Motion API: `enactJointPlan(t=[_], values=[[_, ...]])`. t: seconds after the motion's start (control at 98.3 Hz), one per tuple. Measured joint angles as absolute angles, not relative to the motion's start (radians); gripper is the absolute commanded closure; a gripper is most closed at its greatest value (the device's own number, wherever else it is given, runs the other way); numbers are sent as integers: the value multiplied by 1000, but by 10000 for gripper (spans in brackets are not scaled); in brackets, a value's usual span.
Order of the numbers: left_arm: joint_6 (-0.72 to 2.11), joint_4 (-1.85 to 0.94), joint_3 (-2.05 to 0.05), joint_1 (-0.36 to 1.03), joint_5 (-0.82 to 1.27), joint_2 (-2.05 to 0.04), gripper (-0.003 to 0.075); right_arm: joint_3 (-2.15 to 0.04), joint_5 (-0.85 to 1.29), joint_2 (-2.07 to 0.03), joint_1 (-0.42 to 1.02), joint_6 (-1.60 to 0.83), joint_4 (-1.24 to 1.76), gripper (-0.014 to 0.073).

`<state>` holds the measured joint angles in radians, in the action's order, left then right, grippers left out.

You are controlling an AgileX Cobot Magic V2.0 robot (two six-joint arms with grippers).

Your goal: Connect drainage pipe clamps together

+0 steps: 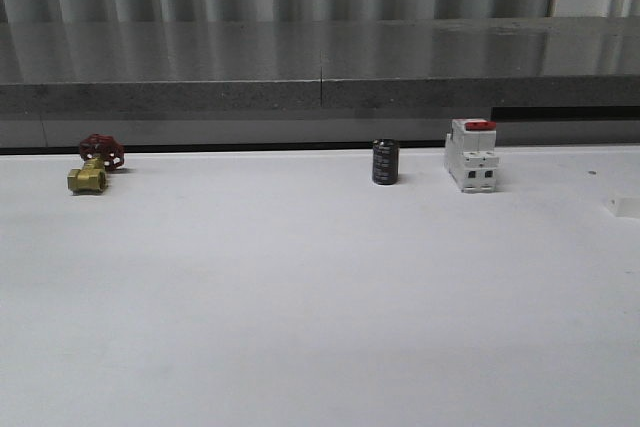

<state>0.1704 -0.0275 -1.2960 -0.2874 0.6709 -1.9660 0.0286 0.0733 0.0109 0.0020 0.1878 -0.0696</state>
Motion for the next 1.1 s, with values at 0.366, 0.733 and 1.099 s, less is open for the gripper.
enactJointPlan(t=[0.366, 0.733, 1.099], values=[[173, -27, -1296, -287, 669, -2002, 157, 29, 73, 11, 2, 188, -70, 661], [173, -8, -1296, -287, 666, -2002, 620, 29, 73, 11, 2, 188, -70, 661], [173, -32, -1309, -268, 702, -1988, 741, 29, 73, 11, 2, 188, -70, 661]])
